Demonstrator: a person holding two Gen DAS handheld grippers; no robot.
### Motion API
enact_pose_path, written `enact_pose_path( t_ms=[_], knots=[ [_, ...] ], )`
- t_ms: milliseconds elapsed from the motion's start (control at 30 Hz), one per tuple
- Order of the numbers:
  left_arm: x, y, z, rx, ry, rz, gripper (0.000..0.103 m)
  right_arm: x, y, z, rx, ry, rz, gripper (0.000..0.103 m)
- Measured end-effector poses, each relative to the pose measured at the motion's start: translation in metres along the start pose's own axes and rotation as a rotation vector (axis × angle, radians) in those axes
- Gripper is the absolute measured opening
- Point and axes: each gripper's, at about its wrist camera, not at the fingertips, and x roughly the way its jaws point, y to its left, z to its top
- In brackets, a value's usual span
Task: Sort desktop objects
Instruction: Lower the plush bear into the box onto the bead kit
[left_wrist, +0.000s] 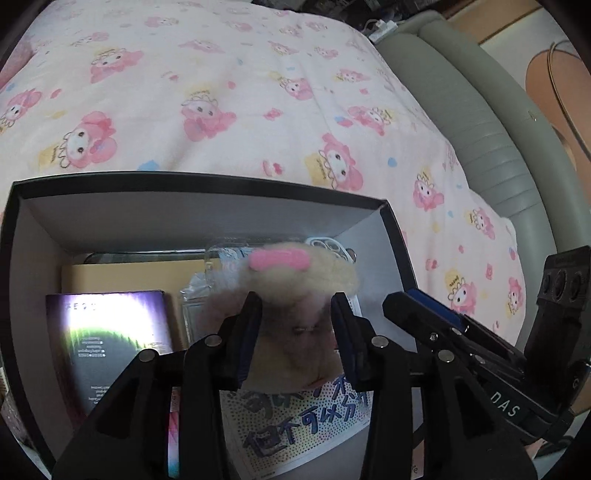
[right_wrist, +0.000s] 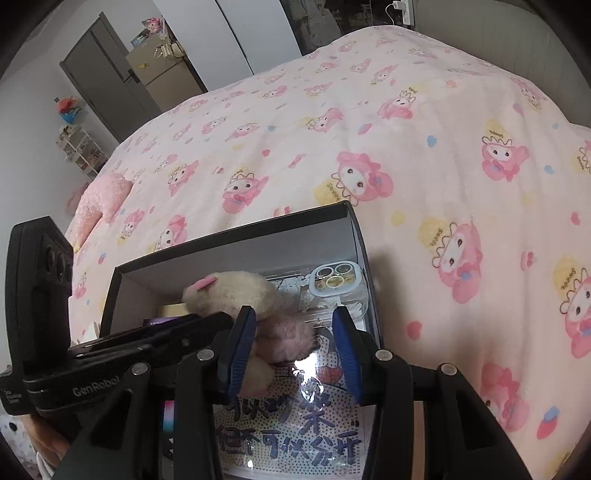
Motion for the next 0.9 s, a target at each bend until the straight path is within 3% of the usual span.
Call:
enact_pose_path(
  t_ms=[67, 133, 200, 333, 400, 500, 600, 667, 700, 900],
  knots=[
    [-0.01, 0.009, 0.001, -0.029, -0.03, -0.002, 0.039, 0.004, 0.003, -0.003, -0.007, 0.025, 0.015, 0.04],
    [-0.014, 0.013, 0.001, -0.027, -0.041, 0.055, 0.038, 0.008, 0.008, -0.008, -0.03, 0.066, 0.025, 0.04],
    [-0.011, 0.015, -0.003, -0.012, -0.002, 0.109, 0.038, 0.012, 0.014, -0.015, -0.056, 0.117, 0.041, 0.04],
    [0.0, 0.025, -0.015, -0.058, 0.073, 0.072, 0.038, 0.022, 0.022, -0.028, -0.097, 0.186, 0.023, 0.04],
    [0.009, 0.03, -0.015, -0.074, 0.094, 0.078, 0.038, 0.029, 0.018, -0.03, -0.089, 0.175, -0.058, 0.04],
    [0.018, 0.034, -0.014, -0.112, 0.128, 0.037, 0.036, 0.034, 0.013, -0.026, -0.061, 0.174, -0.027, 0.04],
    [0.018, 0.027, -0.011, -0.082, 0.104, 0.06, 0.033, 0.039, 0.013, -0.02, -0.053, 0.166, -0.034, 0.04],
    [0.017, 0.024, -0.008, -0.075, 0.097, 0.032, 0.023, 0.043, 0.015, -0.016, -0.054, 0.159, -0.036, 0.039],
    [0.016, 0.024, -0.007, -0.076, 0.1, 0.01, 0.023, 0.043, 0.017, -0.015, -0.06, 0.15, -0.038, 0.039],
    [0.009, 0.014, 0.001, -0.035, 0.057, -0.054, 0.022, 0.018, 0.023, -0.006, -0.073, 0.002, -0.07, 0.038]
  ],
)
